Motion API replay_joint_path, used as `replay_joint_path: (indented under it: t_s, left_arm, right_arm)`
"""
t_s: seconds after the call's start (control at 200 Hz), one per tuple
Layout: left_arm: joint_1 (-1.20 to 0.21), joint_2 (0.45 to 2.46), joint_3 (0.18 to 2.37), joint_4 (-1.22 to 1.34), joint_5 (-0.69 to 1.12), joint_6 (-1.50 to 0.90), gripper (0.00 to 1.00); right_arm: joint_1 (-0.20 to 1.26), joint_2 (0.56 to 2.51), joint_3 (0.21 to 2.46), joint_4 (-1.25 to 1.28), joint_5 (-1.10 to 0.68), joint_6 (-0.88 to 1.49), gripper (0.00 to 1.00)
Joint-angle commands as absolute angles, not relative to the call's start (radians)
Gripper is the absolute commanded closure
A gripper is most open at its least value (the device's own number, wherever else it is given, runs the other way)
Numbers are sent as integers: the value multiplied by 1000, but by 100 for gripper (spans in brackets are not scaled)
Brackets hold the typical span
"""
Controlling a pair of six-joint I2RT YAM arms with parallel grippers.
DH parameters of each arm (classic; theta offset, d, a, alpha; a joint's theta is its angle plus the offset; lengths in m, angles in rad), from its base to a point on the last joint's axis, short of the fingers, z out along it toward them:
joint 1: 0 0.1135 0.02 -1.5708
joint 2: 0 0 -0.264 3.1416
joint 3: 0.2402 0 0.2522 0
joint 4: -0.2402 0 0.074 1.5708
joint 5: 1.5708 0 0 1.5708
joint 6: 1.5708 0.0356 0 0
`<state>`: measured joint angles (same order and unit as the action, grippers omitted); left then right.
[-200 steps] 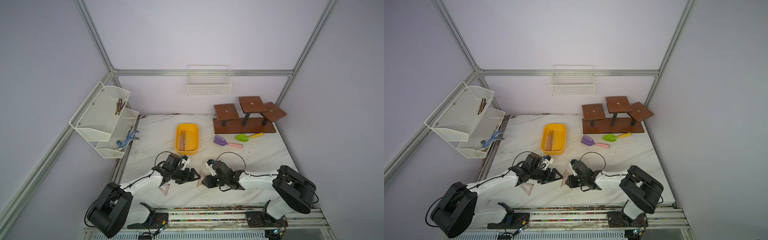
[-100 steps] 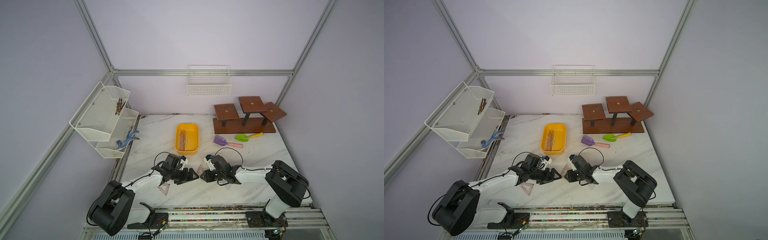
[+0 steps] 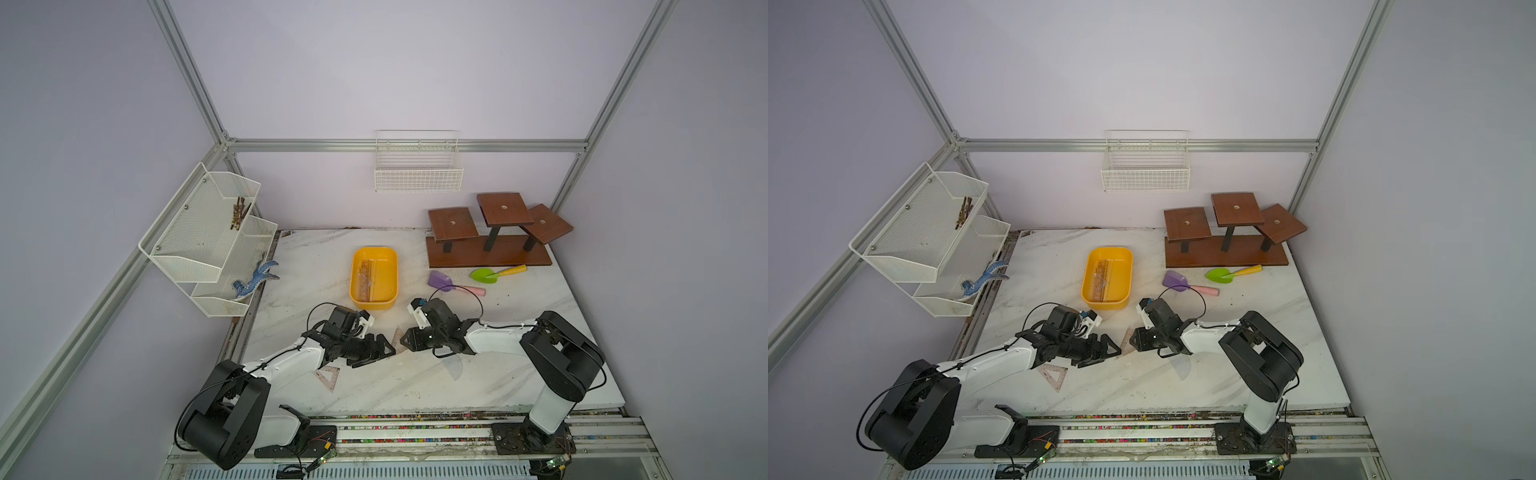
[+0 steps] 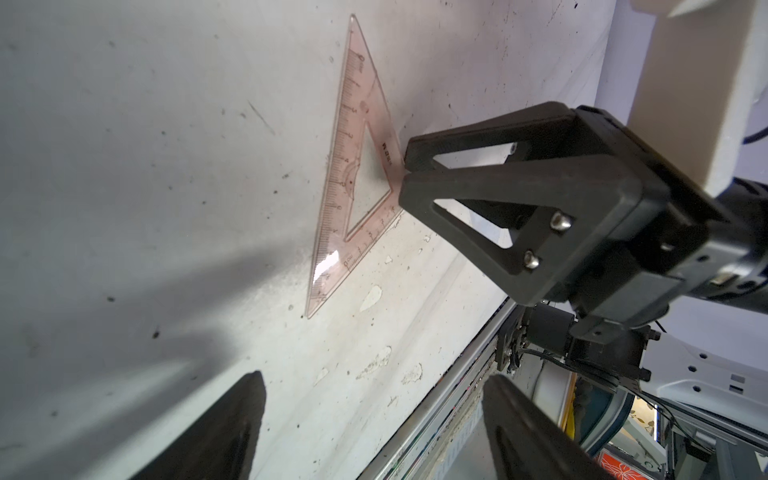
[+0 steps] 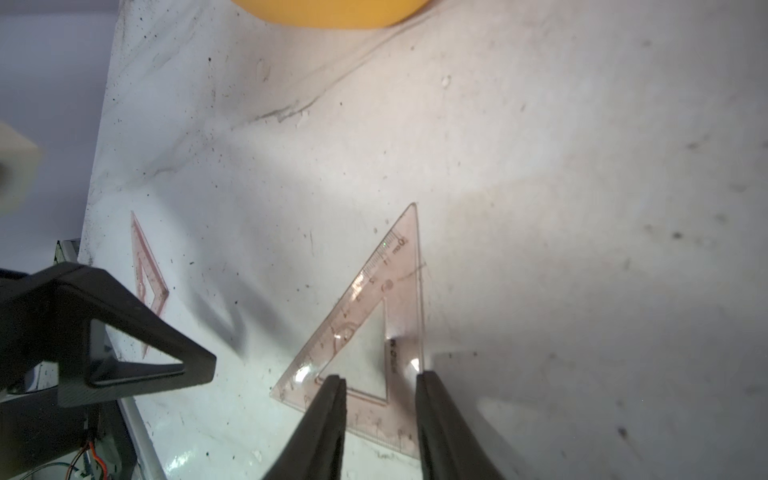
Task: Put the scattered rulers into the storage box
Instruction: Move the ruler to the center of the board.
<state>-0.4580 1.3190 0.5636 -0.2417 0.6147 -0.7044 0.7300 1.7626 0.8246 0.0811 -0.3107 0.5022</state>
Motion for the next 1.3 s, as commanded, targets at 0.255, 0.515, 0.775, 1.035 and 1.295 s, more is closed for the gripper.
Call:
replay_joint_path:
  t_s: [0.255,0.515,0.775,1.035,1.295]
  left_arm:
    - [-405,1289,608,-287,609,-663,15]
    - [-392,1284,609,-299,625,-663,15]
    - [-393,1290,568,-309,652,-680,15]
    - [-426,1364,570,-297,649,-683,14]
    - [-467,1403,569,-273,644,-692,15]
  right_arm:
    - [724,1917,907,39,-441,461,65]
    - [742,1991,986,73,-554,436,65]
    - [751,2002,1028,103,-615,454,66]
    - [718,1866,936,203,-637,527,65]
    - [659,1728,785,344,-661,590,65]
